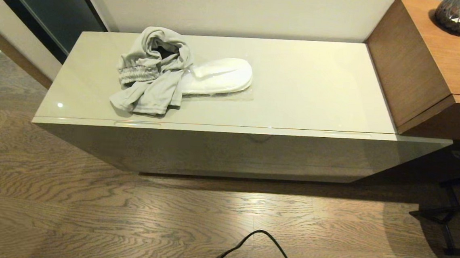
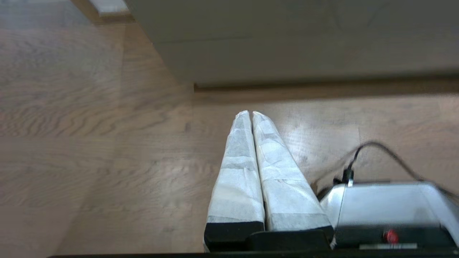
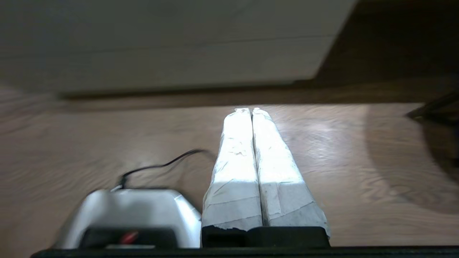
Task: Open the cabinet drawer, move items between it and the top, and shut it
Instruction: Open the drawer
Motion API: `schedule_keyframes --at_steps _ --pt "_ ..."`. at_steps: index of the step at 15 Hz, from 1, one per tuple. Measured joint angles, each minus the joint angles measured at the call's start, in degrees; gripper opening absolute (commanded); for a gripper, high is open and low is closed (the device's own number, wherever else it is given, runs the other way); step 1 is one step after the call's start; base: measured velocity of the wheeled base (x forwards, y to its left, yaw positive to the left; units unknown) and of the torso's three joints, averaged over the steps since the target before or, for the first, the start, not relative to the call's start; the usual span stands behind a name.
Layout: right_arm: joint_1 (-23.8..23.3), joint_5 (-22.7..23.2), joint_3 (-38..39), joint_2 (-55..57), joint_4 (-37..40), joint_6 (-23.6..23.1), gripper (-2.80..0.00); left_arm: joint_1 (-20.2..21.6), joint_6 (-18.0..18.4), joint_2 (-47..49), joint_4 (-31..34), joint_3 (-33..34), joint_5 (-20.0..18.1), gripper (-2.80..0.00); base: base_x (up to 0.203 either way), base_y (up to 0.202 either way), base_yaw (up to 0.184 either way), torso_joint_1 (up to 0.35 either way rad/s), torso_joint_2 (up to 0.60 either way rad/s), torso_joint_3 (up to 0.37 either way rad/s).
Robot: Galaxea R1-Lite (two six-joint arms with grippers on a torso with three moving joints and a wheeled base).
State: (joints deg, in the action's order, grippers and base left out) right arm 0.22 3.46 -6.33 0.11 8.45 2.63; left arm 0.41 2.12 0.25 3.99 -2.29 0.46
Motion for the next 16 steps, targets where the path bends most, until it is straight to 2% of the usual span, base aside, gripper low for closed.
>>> schedule_keyframes --at_steps 3,5,7,11,14,16 --pt "0.0 7.0 -14.2 0.2 12.8 1.3 -2.8 0.0 -0.7 2.0 3.1 -5.9 0.4 -2.8 0.0 0.0 0.0 0.0 0.0 0.0" --pt "-0.1 10.4 -20.9 2.5 18.0 2.6 -2.8 0.1 -3.0 6.6 5.6 -14.1 1.6 -2.8 0.0 0.0 0.0 0.0 0.0 0.0" --pt "0.0 12.0 -29.2 9.2 19.0 7.3 -2.8 0.2 -6.9 14.3 7.1 -22.4 2.0 -2.8 0.0 0.0 0.0 0.0 0.0 0.0" --pt "0.0 16.2 -39.6 25.9 19.5 15.9 -2.8 0.3 -13.1 31.6 6.4 -31.7 1.6 -2.8 0.0 0.0 0.0 0.0 0.0 0.0" --pt "0.3 17.7 -43.3 40.5 19.5 17.6 -2.8 0.2 -15.3 46.4 5.1 -36.6 0.9 -2.8 0.0 0.0 0.0 0.0 0.0 0.0" --pt "1.0 18.3 -44.5 50.8 19.2 18.1 -2.8 0.2 -16.4 55.9 1.7 -38.3 -0.1 -2.8 0.0 0.0 0.0 0.0 0.0 0.0"
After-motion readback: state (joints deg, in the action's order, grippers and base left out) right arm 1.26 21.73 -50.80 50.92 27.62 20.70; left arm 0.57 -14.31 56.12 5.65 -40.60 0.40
